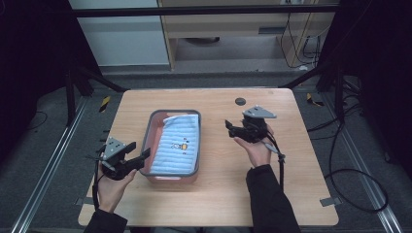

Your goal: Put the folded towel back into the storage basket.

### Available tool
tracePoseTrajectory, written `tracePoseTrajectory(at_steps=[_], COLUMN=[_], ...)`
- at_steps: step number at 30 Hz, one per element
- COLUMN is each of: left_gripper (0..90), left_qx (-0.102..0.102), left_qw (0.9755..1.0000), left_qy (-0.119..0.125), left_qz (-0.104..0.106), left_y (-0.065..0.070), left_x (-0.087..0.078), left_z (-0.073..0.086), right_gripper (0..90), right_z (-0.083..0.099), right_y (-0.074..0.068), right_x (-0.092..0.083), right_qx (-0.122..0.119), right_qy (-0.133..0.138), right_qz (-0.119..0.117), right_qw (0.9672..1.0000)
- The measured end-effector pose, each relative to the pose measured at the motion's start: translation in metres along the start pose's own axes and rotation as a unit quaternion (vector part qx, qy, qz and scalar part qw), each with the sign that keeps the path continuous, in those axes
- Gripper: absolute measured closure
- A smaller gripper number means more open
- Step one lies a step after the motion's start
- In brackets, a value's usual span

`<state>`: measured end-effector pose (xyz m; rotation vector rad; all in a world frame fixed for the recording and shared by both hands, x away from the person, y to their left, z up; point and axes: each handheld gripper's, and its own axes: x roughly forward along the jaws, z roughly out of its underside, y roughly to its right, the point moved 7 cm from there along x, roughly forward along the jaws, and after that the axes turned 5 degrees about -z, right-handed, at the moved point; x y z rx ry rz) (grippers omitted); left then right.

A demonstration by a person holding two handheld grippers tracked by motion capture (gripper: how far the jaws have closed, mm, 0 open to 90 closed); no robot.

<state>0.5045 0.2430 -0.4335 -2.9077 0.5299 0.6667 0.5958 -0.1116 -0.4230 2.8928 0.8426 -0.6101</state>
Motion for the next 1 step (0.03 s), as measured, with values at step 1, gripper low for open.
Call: tracePoseTrajectory(at_steps=[1], left_gripper=[35.7], left_qx=[0.0], left_qw=[1.0], left_qy=[0.0], left_qz=[0.0], left_y=[0.0], left_x=[0.0], left_z=[0.0], right_gripper=[24.2], right_z=[0.0], right_y=[0.0], right_x=[0.0], right_qx=[0.0], right_qy=[0.0], right_qz=[0.0], right_qw=[1.0])
